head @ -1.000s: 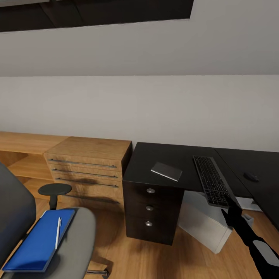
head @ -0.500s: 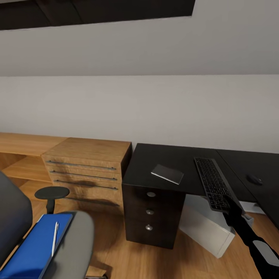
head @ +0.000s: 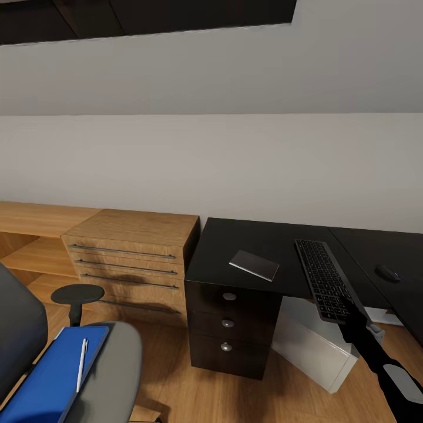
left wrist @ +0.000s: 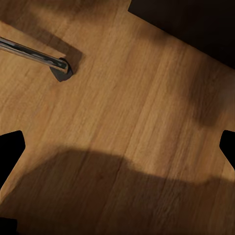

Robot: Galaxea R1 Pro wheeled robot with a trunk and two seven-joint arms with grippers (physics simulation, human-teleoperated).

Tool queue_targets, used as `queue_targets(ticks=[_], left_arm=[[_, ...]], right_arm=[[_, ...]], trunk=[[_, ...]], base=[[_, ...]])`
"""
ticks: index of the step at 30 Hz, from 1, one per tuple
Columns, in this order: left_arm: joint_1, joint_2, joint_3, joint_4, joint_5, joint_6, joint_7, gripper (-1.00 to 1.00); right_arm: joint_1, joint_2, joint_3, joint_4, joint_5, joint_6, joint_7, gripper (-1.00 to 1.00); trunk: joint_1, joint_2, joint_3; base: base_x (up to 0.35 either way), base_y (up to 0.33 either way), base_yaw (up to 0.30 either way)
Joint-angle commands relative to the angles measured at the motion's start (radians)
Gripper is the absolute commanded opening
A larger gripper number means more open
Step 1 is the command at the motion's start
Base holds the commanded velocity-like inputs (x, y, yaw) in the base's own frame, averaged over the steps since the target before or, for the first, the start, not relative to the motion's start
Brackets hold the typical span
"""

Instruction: In the bedroom, organize the workspace by keeping the computer under the desk, ensuring the monitor is on the desk, placing the keyboard on the desk next to the monitor, placing the mouse on the desk next to the keyboard, moving the folder from the swivel chair onto the desk next to the mouse, stacking the notebook on top of the folder with the pen on top of the notebook, and positioning the swivel chair next to the desk.

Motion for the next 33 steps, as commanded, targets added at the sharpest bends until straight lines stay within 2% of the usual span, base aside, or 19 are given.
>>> queue_targets(ticks=[1,2,13,33], left_arm=[[-0.001,0.001,-0.008,0.0,0.009,-0.005,0.007,1.0],[-0.001,0.001,-0.008,0.0,0.008,-0.005,0.007,1.0],[-0.001,0.001,-0.009,0.0,0.009,-0.005,0.007,1.0],[-0.001,0.0,-0.01,0.0,0.007,-0.005,0.007,1.0]], right_arm=[[-0.001,0.0,-0.003,0.001,-0.008,0.01,0.001,1.0],[-0.001,0.0,-0.003,0.001,-0.008,0.01,0.001,-1.0],[-0.001,0.0,-0.001,0.001,-0.007,0.009,0.001,-1.0],[-0.001,-0.002,0.001,-0.003,-0.001,0.008,-0.001,-1.0]], trunk=[[0.0,0.0,-0.001],[0.0,0.0,-0.001],[0.0,0.0,-0.001],[-0.077,0.14,0.062]], base=[[0.001,0.0,0.0],[0.0,0.0,0.0],[0.0,0.0,0.0],[0.0,0.0,0.0]])
